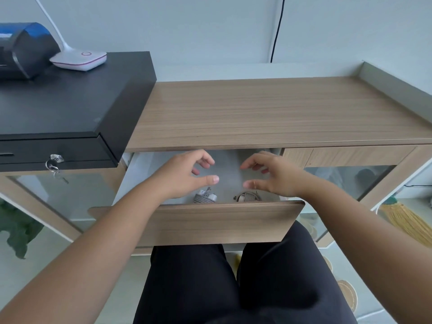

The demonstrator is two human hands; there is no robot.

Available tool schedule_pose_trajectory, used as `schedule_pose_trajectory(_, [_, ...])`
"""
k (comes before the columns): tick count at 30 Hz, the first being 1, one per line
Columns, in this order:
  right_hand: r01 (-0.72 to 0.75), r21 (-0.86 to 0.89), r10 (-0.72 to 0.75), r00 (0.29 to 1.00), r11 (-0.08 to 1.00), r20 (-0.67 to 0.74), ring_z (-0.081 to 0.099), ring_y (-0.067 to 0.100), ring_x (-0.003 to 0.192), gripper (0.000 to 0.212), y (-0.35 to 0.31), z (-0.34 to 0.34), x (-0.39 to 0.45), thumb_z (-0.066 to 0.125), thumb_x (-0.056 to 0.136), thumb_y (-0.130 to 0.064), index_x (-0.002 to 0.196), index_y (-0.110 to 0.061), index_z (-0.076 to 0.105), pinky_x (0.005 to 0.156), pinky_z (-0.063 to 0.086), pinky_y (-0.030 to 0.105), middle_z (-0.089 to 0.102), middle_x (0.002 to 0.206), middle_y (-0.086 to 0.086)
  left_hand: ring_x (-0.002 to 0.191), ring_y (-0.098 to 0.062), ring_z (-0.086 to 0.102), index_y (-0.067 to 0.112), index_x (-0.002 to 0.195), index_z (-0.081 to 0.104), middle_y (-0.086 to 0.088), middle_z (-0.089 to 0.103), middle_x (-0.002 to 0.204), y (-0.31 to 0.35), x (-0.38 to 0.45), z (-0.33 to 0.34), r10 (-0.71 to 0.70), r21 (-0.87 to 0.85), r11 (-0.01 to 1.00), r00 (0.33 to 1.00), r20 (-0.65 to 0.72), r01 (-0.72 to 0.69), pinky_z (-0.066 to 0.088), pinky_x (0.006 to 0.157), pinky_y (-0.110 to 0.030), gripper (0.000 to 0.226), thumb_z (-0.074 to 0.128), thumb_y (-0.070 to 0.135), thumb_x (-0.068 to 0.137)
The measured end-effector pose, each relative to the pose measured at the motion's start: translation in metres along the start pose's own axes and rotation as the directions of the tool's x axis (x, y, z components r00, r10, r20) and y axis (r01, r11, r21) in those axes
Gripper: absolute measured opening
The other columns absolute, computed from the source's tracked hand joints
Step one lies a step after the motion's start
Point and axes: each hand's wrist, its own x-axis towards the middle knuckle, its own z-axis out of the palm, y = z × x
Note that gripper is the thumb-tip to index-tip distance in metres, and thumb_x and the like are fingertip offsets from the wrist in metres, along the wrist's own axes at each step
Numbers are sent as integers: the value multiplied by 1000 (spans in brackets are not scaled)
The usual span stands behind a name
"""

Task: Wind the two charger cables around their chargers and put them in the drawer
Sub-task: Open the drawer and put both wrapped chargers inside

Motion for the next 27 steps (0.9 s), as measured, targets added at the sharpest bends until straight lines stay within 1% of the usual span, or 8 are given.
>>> schedule_pose_trajectory(4, [63, 68, -65, 998, 996, 18, 52, 3, 111, 54, -10, -4, -19, 68, 71, -63, 116, -37, 58, 96, 45, 30, 54, 116, -12, 109, 8, 52, 43, 109, 56, 28, 58, 113, -1, -29, -8, 98, -8, 995, 994, -51, -98, 46, 89, -22, 36, 63, 61, 79])
schedule_pose_trajectory(7, [131, -13, -130, 990, 991, 56, 48, 4, 117, 71, -13, 1, -27, 67, 61, -75, 121, -39, 53, 100, 41, 27, 49, 122, -15, 117, 8, 44, 46, 116, 52, 31, 51, 117, -9, -46, -6, 201, 142, 970, 979, -24, -195, 37, 95, -19, 52, 54, 77, 74])
schedule_pose_trajectory(11, [233, -102, -238, 970, 967, -41, 49, 14, 117, 76, -11, 7, -24, 69, 60, -74, 123, -34, 53, 99, 43, 32, 48, 123, -11, 120, 5, 37, 46, 131, 41, 29, 41, 126, -18, -51, 1, 297, 281, 921, 953, -55, -271, 35, 95, -20, 73, 58, 80, 69])
schedule_pose_trajectory(13, [252, -141, -266, 960, 957, -89, 50, 17, 114, 77, -10, 7, -20, 69, 61, -73, 123, -30, 55, 97, 43, 32, 49, 124, -7, 122, 0, 37, 44, 135, 37, 25, 39, 131, -19, -46, 2, 327, 303, 910, 939, -102, -284, 36, 96, -23, 78, 60, 78, 69])
schedule_pose_trajectory(16, [240, -183, -271, 948, 953, -166, 49, 19, 115, 79, -5, 7, -13, 69, 61, -72, 123, -25, 58, 97, 40, 28, 50, 125, -2, 128, -12, 38, 34, 137, 43, 13, 43, 138, -21, -34, 3, 402, 404, 862, 899, -175, -307, 39, 103, -35, 76, 53, 78, 75])
schedule_pose_trajectory(20, [188, -314, -283, 914, 931, -291, 43, 24, 124, 86, 2, 8, -1, 64, 59, -79, 126, -25, 57, 104, 38, 41, 47, 136, 3, 146, -21, 19, 30, 145, 36, 8, 31, 154, -22, -17, 2, 380, 574, 787, 910, -166, -224, 24, 114, -47, 81, 35, 80, 82])
schedule_pose_trajectory(23, [84, -349, -190, 940, 934, -283, 23, 27, 143, 100, 6, 4, 8, 54, 55, -88, 138, -32, 44, 114, 21, 48, 34, 150, 0, 150, -20, 2, 26, 153, 18, 8, 15, 161, -21, -6, 2, 321, 627, 764, 933, -161, -155, 7, 120, -50, 92, 27, 83, 82])
schedule_pose_trajectory(27, [0, -347, -91, 965, 938, -245, 6, 23, 149, 113, 10, 1, 18, 47, 52, -91, 147, -34, 29, 118, -2, 44, 24, 157, -3, 148, -15, -21, 27, 154, -7, 11, -13, 162, -25, 5, 2, 182, 618, 785, 969, -167, -41, -8, 119, -52, 103, 12, 90, 76])
